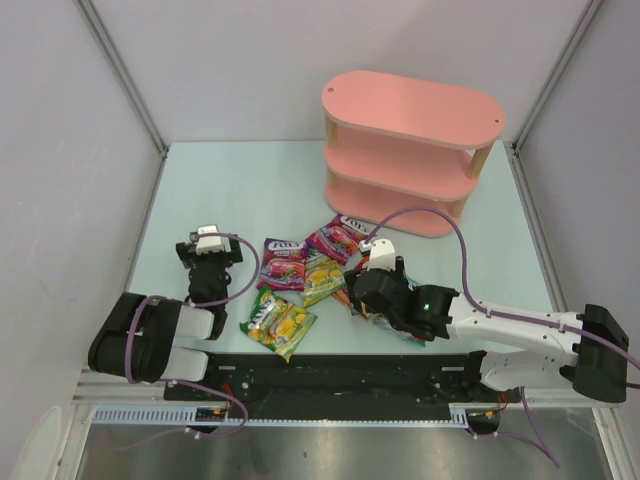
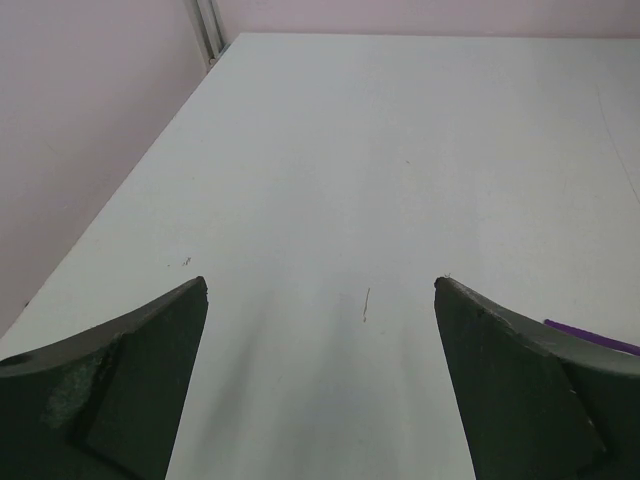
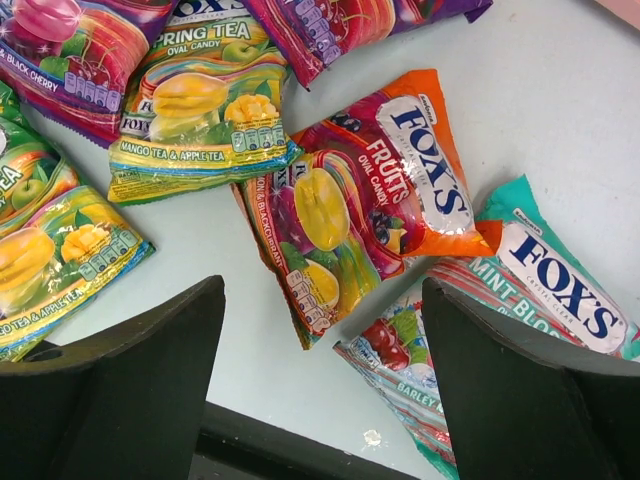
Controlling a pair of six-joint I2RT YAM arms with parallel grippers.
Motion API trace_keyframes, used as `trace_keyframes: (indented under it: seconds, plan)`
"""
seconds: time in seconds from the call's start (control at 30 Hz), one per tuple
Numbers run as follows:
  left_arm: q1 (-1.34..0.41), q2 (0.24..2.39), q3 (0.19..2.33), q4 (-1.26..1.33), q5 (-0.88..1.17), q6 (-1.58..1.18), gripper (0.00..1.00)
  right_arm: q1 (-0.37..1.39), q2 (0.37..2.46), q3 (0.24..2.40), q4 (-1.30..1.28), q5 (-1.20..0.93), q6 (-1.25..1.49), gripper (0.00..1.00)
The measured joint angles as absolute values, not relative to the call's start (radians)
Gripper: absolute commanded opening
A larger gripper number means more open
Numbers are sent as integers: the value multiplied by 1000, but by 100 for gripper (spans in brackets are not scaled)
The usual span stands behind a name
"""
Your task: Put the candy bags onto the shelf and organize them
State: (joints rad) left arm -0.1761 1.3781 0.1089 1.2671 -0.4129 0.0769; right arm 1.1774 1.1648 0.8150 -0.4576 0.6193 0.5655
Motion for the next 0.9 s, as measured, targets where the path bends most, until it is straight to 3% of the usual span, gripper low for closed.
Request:
trace_keyframes:
  seconds: [0.57, 0.7, 0.9]
  plan:
    - [-163, 1328, 116, 1207, -419, 61, 100, 1169, 1071, 808, -522, 617, 595, 84]
    - [-205, 1135, 179, 994, -497, 37, 100, 1168, 1032, 798, -550, 621, 602, 85]
    - [-211, 902, 433, 611, -494, -146, 100, 1159, 1018, 782, -560, 624, 603, 85]
